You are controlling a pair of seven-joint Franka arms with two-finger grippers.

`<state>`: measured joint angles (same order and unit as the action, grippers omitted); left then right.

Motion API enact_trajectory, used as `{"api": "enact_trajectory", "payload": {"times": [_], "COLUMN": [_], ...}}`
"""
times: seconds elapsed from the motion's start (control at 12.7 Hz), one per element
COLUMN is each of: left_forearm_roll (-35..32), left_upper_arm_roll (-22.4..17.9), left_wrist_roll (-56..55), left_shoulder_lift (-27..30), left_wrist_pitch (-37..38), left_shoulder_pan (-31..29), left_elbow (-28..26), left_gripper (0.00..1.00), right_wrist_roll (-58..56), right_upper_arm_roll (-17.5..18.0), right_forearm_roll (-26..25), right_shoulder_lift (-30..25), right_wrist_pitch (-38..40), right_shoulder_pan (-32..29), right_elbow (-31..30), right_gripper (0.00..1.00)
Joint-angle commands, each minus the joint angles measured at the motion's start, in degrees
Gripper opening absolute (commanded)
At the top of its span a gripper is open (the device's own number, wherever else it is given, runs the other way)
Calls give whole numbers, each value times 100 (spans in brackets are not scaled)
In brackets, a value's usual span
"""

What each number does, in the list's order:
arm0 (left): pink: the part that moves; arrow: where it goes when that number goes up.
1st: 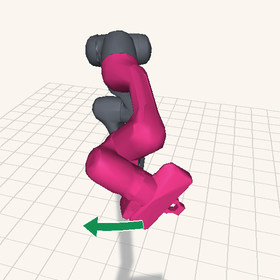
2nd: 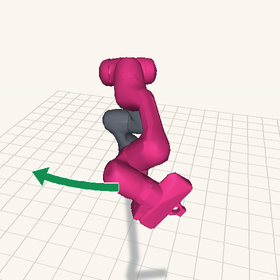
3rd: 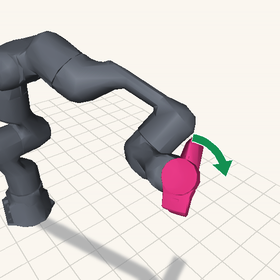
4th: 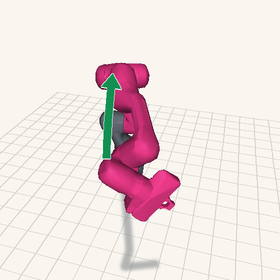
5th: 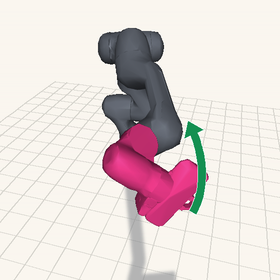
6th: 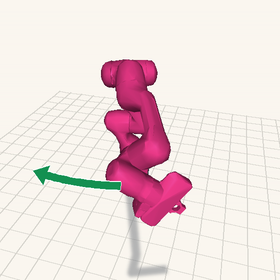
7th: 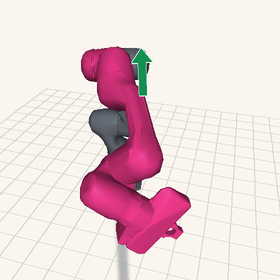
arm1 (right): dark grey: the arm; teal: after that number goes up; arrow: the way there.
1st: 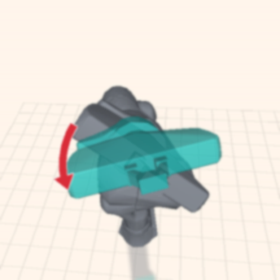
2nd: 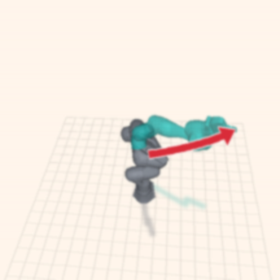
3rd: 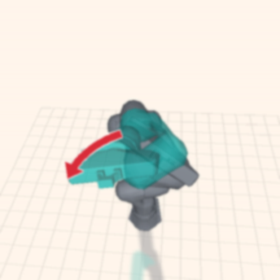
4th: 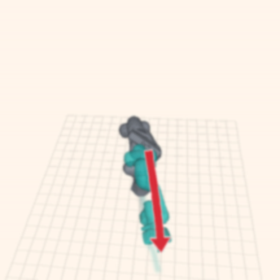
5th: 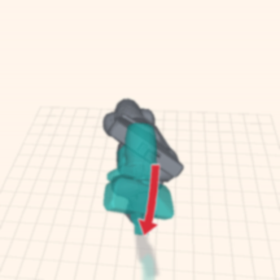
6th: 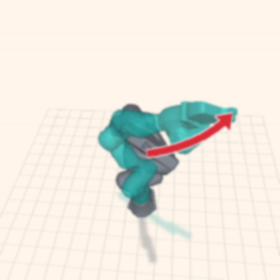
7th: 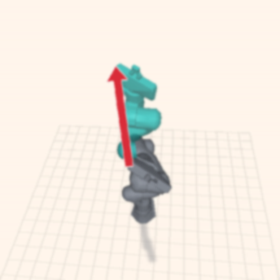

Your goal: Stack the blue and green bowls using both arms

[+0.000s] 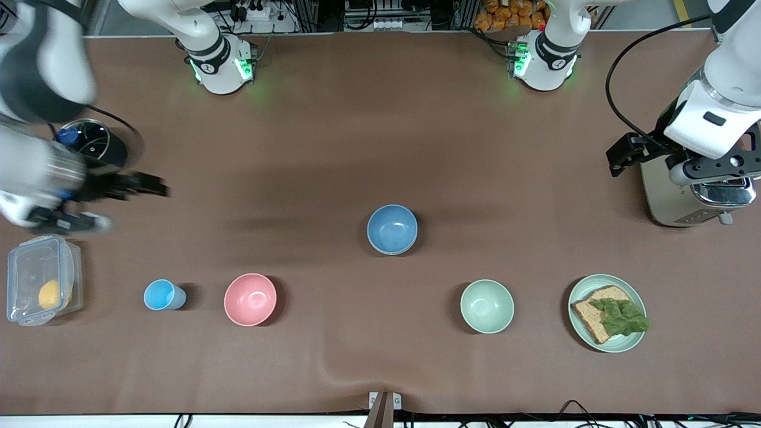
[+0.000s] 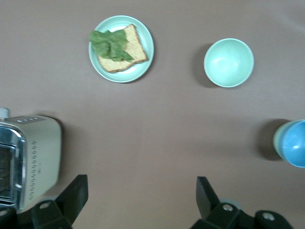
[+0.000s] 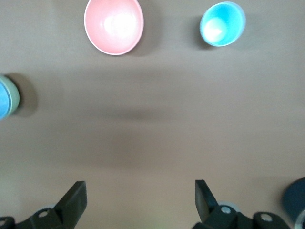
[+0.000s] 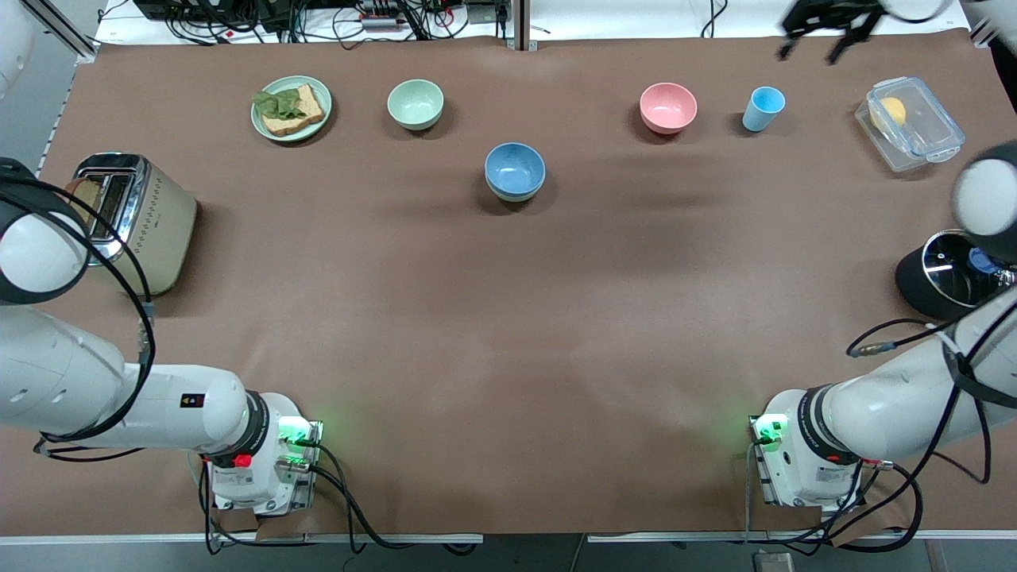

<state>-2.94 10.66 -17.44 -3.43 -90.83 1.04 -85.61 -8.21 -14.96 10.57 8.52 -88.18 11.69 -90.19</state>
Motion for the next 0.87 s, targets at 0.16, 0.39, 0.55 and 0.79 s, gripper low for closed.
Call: {"api": "enact_trajectory", "payload": {"times": [0.16,0.39,0.55,0.79], "left_forearm_roll": [259,233,206,198], "left_upper_arm_roll": [-47,-20,6,-20], "left_wrist_roll": [503,698,760,751], "left_shoulder_lift": [212,212,185,141], "left_wrist_pitch": [233,233,233,233], "left_shoulder_pan": [-340,-377,-368,-377], "left_elbow": [-96,-105,-96,-43], "left_gripper": [100,100,100,100], "right_wrist_roll": [-164,328,442,460], "right_upper_arm_roll": [1125,1214,1214,1223], "right_forearm_roll": [-811,-1048,-1048,-1197], "right_shoulder_lift": [-1080,-1072,-1072,-1045], "right_wrist_pitch": [-120,-225,-269,-313], "right_shoulder_pan": [-966,-976,-976,-993], "right_elbow": [-851,-772,-702,-622], "right_gripper": [100,100,100,100]}}
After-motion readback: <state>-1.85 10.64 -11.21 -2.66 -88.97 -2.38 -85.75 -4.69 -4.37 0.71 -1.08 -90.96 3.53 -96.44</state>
